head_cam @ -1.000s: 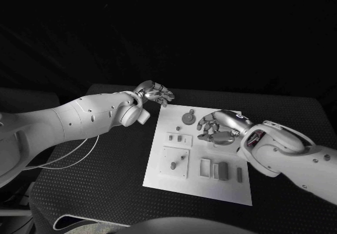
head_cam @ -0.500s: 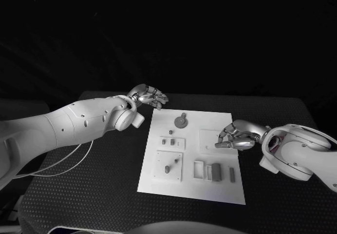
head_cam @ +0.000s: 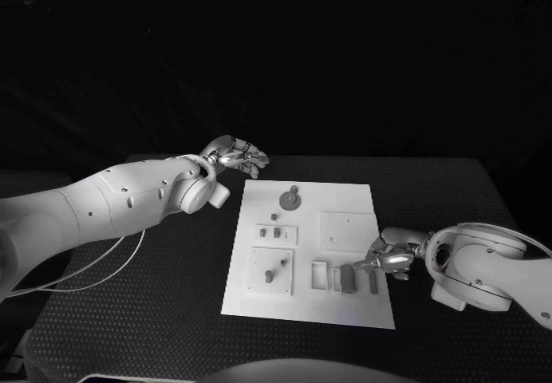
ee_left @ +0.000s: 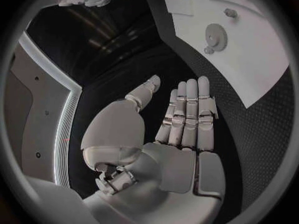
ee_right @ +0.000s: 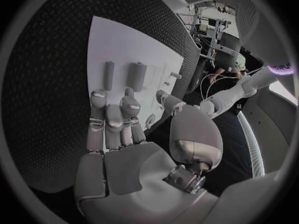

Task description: Assemble the parts on the task board

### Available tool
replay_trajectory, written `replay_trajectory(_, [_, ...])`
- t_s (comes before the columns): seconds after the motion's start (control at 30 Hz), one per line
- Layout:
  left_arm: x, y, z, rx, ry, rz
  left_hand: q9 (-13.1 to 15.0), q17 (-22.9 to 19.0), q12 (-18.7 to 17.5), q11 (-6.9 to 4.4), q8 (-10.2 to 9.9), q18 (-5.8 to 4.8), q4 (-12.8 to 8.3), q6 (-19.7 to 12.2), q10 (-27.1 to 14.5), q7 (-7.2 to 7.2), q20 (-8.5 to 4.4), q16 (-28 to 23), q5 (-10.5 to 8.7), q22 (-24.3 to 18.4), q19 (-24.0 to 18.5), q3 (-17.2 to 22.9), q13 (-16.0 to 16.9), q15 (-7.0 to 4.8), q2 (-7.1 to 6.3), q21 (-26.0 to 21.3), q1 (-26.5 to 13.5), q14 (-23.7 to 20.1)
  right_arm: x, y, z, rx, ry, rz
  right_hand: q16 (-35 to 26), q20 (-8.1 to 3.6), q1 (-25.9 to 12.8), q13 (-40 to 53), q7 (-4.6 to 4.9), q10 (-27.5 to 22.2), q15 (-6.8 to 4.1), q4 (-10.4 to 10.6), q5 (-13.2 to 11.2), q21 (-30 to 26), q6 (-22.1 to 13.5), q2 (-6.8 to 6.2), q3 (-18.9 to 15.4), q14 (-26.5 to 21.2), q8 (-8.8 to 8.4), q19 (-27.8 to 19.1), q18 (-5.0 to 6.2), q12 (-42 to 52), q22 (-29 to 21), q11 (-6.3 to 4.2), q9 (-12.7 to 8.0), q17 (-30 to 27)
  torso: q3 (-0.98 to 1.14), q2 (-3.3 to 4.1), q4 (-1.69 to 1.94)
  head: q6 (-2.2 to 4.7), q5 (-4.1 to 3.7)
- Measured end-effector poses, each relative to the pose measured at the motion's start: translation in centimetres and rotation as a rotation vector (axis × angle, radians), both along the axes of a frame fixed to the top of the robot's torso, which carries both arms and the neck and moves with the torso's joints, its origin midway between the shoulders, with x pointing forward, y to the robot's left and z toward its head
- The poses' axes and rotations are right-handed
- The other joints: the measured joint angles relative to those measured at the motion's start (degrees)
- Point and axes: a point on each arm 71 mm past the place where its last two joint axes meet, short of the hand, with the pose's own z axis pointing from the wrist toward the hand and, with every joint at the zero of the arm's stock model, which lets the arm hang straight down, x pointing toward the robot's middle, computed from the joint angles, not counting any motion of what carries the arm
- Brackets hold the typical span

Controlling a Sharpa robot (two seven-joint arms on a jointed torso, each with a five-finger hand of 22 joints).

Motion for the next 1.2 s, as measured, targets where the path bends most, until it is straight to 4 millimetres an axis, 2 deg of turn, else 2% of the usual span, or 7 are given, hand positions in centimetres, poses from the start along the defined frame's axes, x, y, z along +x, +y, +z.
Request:
replay_trajectory(0.13, [0.0,-0.1,0.0,-0.001,0.0,-0.002,0.0,0.06,0.0,0.0,0.0,-0.02,0.0,0.0,0.0,0.0,0.0,0.0,0.0,0.0,0.0,0.0,0.0,0.0,0.22,0.0,-0.22,0.0,-0.4,0.2,-0.9,-0.015,0.026,-0.004,0.23,-0.19,-0.15,-0.15,-0.08,0.0,-0.01,0.0,0.0,0.0,0.08,0.15,0.0,0.04,0.0,-0.03,-0.03,0.22,0.0,-0.01,0.0,0.0,-0.07,-0.29,-0.2,-0.14,-0.44])
replay_trajectory(0.3, [-0.1,-0.3,0.0,-0.004,0.0,-0.008,0.01,0.07,0.0,0.0,0.0,-0.05,0.0,0.0,0.0,0.0,0.0,0.0,0.0,0.06,0.0,0.0,0.0,0.0,0.22,0.0,-0.22,0.0,-0.8,0.9,-1.6,-0.016,0.043,0.004,0.23,-0.41,-0.44,-0.27,-0.1,0.0,0.01,0.0,0.0,0.0,0.09,0.0,0.0,0.06,-0.3,-0.02,-0.27,0.22,0.0,-0.02,0.0,-0.31,-0.15,-0.5,-0.38,-0.4,-0.58])
replay_trajectory(0.67, [-0.1,-0.3,0.0,-0.004,0.003,-0.009,-0.05,0.18,0.0,0.0,0.0,-0.11,0.15,0.0,0.01,0.0,0.0,0.0,0.0,0.05,0.0,-0.15,0.0,0.0,0.06,0.0,-0.39,0.0,-0.2,1.6,-3.1,-0.036,0.043,-0.008,0.23,-0.58,-0.44,-0.62,-0.14,-0.01,-0.04,0.15,0.0,0.24,0.14,0.0,0.16,0.31,-0.79,0.15,-0.43,0.22,0.0,-0.03,-0.01,-0.56,-0.31,-0.52,-0.28,-0.77,-0.81])
replay_trajectory(0.8, [-0.1,-0.3,0.0,-0.004,0.004,-0.009,-0.05,0.18,0.0,0.0,0.0,-0.13,0.15,0.0,0.01,0.0,0.0,0.0,0.0,0.05,0.0,-0.15,0.01,0.0,0.0,-0.22,-0.45,0.0,-0.1,2.0,-3.4,-0.039,0.041,-0.004,0.23,-0.8,-0.44,-0.77,-0.14,-0.01,0.0,-0.1,0.0,0.24,0.14,0.0,0.41,0.38,-0.97,-0.03,-0.5,0.33,0.0,-0.03,-0.09,-0.59,-0.31,-0.47,-0.31,-0.99,-0.6])
replay_trajectory(0.9, [-0.1,-0.4,0.0,-0.004,0.005,-0.01,-0.1,0.24,0.0,0.0,0.0,-0.16,0.15,0.0,0.01,0.0,0.0,-0.22,0.0,0.05,0.0,-0.15,-0.01,0.0,0.0,-0.22,-0.45,0.0,0.1,2.1,-3.4,-0.043,0.039,-0.004,0.23,-0.81,-0.68,-0.83,-0.14,-0.01,0.0,-0.43,0.0,0.24,0.14,0.24,0.4,0.39,-1.3,-0.03,-0.54,0.44,0.0,-0.03,-0.1,-0.59,-0.28,-0.44,-0.38,-1.18,-0.53])
replay_trajectory(1.07, [-0.1,-0.4,-0.1,-0.004,0.007,-0.01,-0.1,0.24,0.0,0.0,0.0,0.39,0.15,0.0,0.0,0.0,0.0,-0.22,0.0,0.04,0.0,-0.15,-0.05,0.0,0.0,-0.22,-0.45,0.0,0.2,2.4,-3.5,-0.045,0.038,-0.001,0.23,-0.81,-0.9,-1.12,-0.14,-0.02,0.01,-1.43,0.0,0.47,0.14,0.46,0.31,0.39,-1.84,-0.03,-0.55,0.71,0.0,-0.04,-0.41,-0.67,-0.31,-0.44,-0.41,-1.39,-0.6])
replay_trajectory(1.2, [-0.1,-0.4,-0.1,-0.004,0.008,-0.01,-0.1,0.3,0.0,0.0,0.0,0.4,0.15,0.0,0.01,0.0,0.0,-0.22,0.0,0.04,0.0,-0.15,-0.05,0.0,0.0,-0.22,-0.45,0.0,0.2,2.6,-3.6,-0.048,0.037,0.001,0.46,-0.81,-1.19,-1.34,-0.15,-0.02,0.01,-2.81,0.0,0.47,0.14,0.75,0.24,0.4,-2.17,-0.03,-0.55,0.94,-0.01,-0.04,-0.56,-0.67,-0.31,-0.45,-0.42,-1.48,-0.63])
